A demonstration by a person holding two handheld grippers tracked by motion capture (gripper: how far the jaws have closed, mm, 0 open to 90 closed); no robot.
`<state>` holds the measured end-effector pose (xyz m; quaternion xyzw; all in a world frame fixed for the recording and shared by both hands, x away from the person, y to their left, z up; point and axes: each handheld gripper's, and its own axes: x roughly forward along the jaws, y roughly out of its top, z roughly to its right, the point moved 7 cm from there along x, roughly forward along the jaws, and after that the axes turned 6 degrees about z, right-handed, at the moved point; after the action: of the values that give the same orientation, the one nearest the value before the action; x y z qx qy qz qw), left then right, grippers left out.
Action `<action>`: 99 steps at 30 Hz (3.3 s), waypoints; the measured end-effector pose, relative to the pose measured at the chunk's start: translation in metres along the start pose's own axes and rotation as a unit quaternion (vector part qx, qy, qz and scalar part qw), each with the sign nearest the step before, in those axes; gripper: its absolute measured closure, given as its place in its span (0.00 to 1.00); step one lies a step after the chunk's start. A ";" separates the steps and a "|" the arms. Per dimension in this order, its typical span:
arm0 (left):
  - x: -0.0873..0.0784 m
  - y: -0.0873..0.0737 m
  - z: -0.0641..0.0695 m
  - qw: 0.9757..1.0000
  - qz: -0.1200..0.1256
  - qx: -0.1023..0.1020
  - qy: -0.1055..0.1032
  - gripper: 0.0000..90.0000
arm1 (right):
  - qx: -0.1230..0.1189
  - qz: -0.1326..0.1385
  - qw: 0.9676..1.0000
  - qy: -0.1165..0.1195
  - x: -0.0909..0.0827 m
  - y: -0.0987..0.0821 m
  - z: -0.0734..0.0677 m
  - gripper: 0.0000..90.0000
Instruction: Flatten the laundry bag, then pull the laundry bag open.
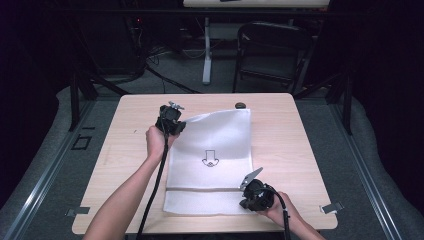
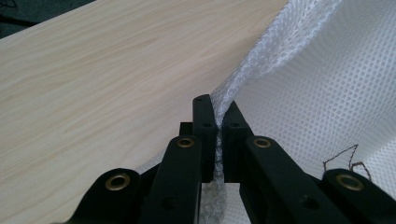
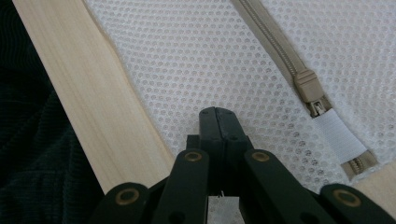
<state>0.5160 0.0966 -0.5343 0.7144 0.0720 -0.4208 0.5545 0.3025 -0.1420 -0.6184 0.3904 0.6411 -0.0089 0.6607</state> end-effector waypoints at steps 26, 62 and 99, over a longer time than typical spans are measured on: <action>0.040 0.002 -0.004 0.999 -0.042 0.016 0.029 0.63 | 0.009 -0.001 1.000 -0.005 0.000 0.000 0.000 1.00; -0.032 -0.043 0.039 0.995 0.022 0.047 -0.087 0.11 | 0.062 0.041 0.997 -0.031 -0.031 0.003 0.021 0.21; -0.018 -0.068 0.164 0.958 -0.003 0.162 -0.237 0.18 | 0.075 0.077 0.990 -0.094 -0.048 -0.001 0.048 0.92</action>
<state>0.3808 -0.0110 -0.5769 0.6744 -0.1282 -0.5856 0.4311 0.3334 -0.1914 -0.5846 0.4843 0.5415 -0.0422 0.6859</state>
